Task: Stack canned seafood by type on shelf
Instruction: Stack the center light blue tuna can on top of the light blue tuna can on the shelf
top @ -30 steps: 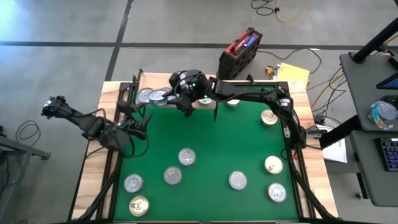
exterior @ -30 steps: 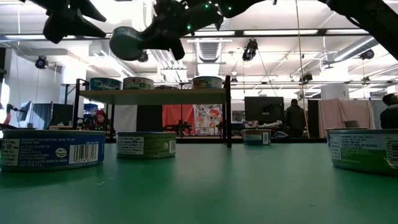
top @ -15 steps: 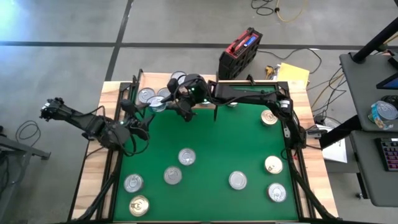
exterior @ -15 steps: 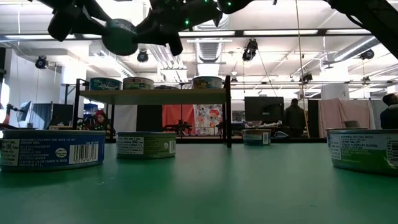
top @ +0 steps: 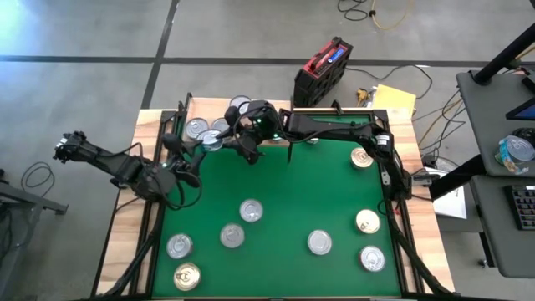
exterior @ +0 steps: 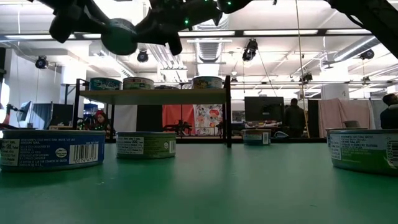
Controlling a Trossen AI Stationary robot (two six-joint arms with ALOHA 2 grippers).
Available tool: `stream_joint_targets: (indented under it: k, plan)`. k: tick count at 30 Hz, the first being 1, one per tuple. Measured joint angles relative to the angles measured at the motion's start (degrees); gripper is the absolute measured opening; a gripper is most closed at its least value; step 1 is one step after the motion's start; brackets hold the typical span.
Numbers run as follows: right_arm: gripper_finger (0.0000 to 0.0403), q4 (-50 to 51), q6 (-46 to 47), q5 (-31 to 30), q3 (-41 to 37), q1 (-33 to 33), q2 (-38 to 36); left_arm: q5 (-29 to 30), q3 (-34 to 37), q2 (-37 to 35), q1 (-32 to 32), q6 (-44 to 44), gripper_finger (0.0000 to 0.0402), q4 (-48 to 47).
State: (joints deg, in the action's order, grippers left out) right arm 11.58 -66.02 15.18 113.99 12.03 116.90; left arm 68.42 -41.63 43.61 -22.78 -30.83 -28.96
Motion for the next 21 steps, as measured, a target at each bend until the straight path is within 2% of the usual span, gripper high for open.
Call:
stream_joint_targets:
  k: [4, 7, 12, 16, 21]
  plan:
    - [0.0123, 0.1, 0.0, 0.3, 0.0, -0.1, -0.1, 0.8, 0.0, 0.7, 0.1, -0.7, 0.0251, 0.0]
    - [0.0123, 0.1, 0.0, 0.5, 0.0, -0.2, -0.1, 0.7, 0.0, 1.4, 0.9, -0.8, 0.0261, 0.0]
    - [0.0123, 0.1, -0.2, 0.5, 0.0, -0.4, -0.1, 0.2, 0.0, 2.8, 2.1, -1.5, 0.0213, 0.0]
    - [0.0123, 0.6, 0.1, 0.4, 0.0, -0.4, -0.1, -0.1, -0.4, 3.4, 2.0, -1.9, 0.0127, -0.2]
    - [0.0123, 0.5, 0.1, 0.2, 0.0, -0.2, -0.1, -0.2, -0.6, 3.0, 2.0, -2.1, 0.0124, -0.6]
